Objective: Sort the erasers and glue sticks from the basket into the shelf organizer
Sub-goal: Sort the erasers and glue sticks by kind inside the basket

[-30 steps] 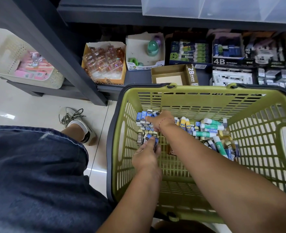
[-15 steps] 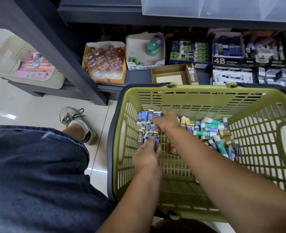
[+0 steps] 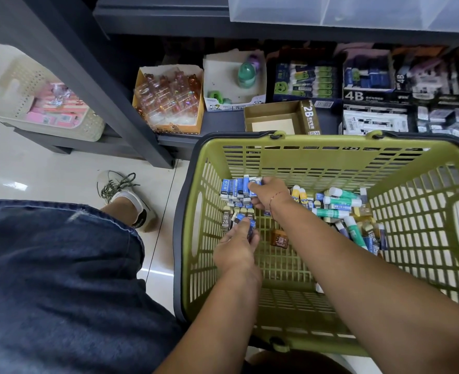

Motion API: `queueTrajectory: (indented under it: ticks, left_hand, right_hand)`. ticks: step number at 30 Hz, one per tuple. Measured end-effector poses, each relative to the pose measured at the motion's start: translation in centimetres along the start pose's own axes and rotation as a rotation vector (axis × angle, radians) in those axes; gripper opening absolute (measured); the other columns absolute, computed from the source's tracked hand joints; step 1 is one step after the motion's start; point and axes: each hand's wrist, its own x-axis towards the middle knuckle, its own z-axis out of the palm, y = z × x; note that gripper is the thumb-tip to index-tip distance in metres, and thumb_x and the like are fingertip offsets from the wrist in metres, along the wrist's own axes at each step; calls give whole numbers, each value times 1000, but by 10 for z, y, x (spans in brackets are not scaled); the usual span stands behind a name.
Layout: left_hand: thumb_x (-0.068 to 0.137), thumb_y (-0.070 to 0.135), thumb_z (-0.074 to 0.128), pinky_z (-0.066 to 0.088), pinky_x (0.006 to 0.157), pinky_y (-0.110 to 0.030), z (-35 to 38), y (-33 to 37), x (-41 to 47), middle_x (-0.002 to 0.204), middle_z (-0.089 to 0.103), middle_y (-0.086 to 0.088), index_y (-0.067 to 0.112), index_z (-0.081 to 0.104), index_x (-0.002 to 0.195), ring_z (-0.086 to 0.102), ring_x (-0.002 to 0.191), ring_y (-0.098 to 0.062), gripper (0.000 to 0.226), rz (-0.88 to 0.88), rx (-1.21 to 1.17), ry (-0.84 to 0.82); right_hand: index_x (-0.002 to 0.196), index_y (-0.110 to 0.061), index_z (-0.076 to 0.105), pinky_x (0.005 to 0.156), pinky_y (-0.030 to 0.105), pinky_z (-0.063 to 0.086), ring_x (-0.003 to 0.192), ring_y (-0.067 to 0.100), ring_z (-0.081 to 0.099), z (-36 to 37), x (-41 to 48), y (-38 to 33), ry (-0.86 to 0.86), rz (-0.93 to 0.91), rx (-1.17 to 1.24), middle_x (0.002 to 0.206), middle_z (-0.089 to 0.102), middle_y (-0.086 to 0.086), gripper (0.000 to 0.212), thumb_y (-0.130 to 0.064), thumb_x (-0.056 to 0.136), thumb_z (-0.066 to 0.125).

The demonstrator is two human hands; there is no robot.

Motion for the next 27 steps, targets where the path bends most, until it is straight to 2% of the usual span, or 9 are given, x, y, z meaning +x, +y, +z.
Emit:
queueTrajectory:
  ticks: [2, 4, 6, 11, 14, 17, 21, 24, 27]
  left_hand:
    - [80, 7, 76, 58, 67, -22, 1, 0, 0, 86, 71, -6, 3, 71, 91, 69, 72, -17, 12, -3, 7, 6]
    - [80, 7, 76, 59, 70, -23, 1, 0, -1, 87, 71, -6, 3, 71, 91, 70, 74, -18, 13, -6, 10, 13]
    - [80, 7, 76, 59, 71, -24, 1, 0, -2, 87, 71, -6, 4, 71, 90, 70, 74, -18, 12, -8, 11, 17]
    - [80, 7, 76, 58, 68, -23, 2, 0, -2, 83, 70, -6, 5, 70, 85, 69, 70, -17, 9, -7, 6, 23]
    - [79, 7, 77, 59, 69, -24, 3, 0, -2, 83, 70, -6, 4, 69, 85, 68, 68, -17, 10, -10, 10, 28]
    - [79, 6, 77, 58, 72, -24, 3, 1, -2, 82, 70, -5, 4, 69, 85, 68, 67, -16, 10, -14, 3, 31]
    - [80, 6, 76, 57, 68, -22, 4, -1, -1, 80, 69, -4, 6, 67, 80, 68, 69, -17, 9, -7, 2, 25]
    - [80, 6, 76, 58, 68, -23, 4, -1, -1, 81, 69, -5, 6, 67, 79, 67, 68, -17, 9, -3, 1, 25]
    - [80, 6, 76, 58, 70, -23, 5, -1, -1, 82, 70, -6, 6, 67, 81, 67, 67, -16, 8, -6, 5, 25]
  right_hand:
    - [142, -1, 37, 72, 36, 57, 73, 20, 63, 0, 0, -1, 1, -18, -14, 100, 60, 16, 61, -22, 91, 63]
    - [140, 3, 38, 91, 46, 52, 104, 32, 62, -1, 1, -3, 10, -6, -17, 122, 57, 23, 62, -22, 90, 65]
    - [143, 1, 33, 93, 40, 52, 118, 35, 55, -2, 2, -6, -32, 50, 79, 139, 45, 20, 65, -17, 90, 65]
    - [140, -4, 39, 73, 30, 56, 97, 25, 62, 2, 3, -3, -68, 64, 174, 133, 53, 14, 68, -14, 83, 73]
    - [145, -2, 27, 81, 32, 54, 92, 24, 58, 0, 5, -3, -101, 121, 219, 134, 49, 16, 79, -11, 82, 74]
    - [139, -1, 36, 88, 33, 53, 100, 24, 61, -3, 7, -8, -111, 177, 229, 126, 54, 15, 67, -11, 84, 72]
    - [88, -8, 56, 70, 29, 49, 68, 20, 51, 2, 11, -10, 27, 168, 112, 75, 52, 8, 16, -12, 83, 71]
    - [65, -12, 46, 85, 36, 54, 75, 19, 51, 10, 14, -8, 53, 141, 148, 63, 49, 4, 29, -7, 83, 68]
    - [65, -15, 44, 77, 25, 43, 83, 15, 50, 11, 13, -6, 79, 65, 117, 66, 48, -3, 32, -8, 83, 69]
